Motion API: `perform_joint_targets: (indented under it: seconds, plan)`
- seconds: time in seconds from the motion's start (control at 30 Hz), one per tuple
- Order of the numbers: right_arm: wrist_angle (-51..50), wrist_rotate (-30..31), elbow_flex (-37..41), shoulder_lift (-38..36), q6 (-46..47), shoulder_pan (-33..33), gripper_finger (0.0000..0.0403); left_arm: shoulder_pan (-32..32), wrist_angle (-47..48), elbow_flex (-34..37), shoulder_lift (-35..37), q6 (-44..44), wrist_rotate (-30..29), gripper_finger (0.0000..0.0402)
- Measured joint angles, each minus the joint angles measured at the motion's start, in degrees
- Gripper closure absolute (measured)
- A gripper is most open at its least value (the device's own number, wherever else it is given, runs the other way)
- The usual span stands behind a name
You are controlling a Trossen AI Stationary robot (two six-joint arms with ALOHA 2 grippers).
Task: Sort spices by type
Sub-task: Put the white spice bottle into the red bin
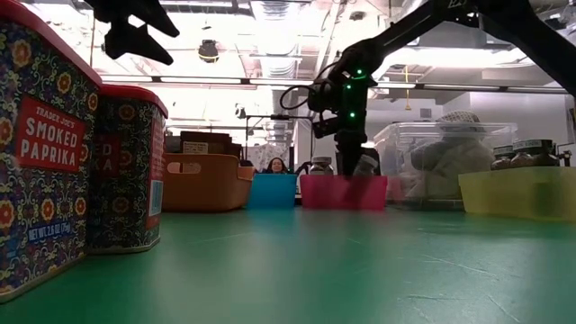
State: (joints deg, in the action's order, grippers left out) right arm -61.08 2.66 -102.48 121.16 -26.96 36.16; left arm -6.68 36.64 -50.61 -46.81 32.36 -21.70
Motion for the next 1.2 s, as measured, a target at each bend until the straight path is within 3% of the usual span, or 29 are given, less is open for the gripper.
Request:
perform_joint_targets:
  seconds: [0.33, 0.63, 0.87, 1.2]
  plan:
    - [-2.85, 0.26, -4.44, -0.20, 4.33, -0.07, 0.0107, 0.02, 0.79, 0.00, 1.05, 2.64, 0.64, 0.0139]
    - [-6.32, 0.28, -7.41, -0.20, 5.35, -0.07, 0.0107, 0.02, 3.09, 0.00, 1.07, 5.11, 5.63, 0.0139]
    - [-12.40, 0.30, -4.78, -0.11, 6.09, 1.24, 0.0107, 0.02, 2.95, 0.00, 1.07, 6.45, 6.39, 0.0139]
    - [-5.85, 3.49, 0.19, -0.06, -0.54, 1.22, 0.0107, 0.01, 2.89, 0.00, 1.07, 4.77, 6.45, 0.0139]
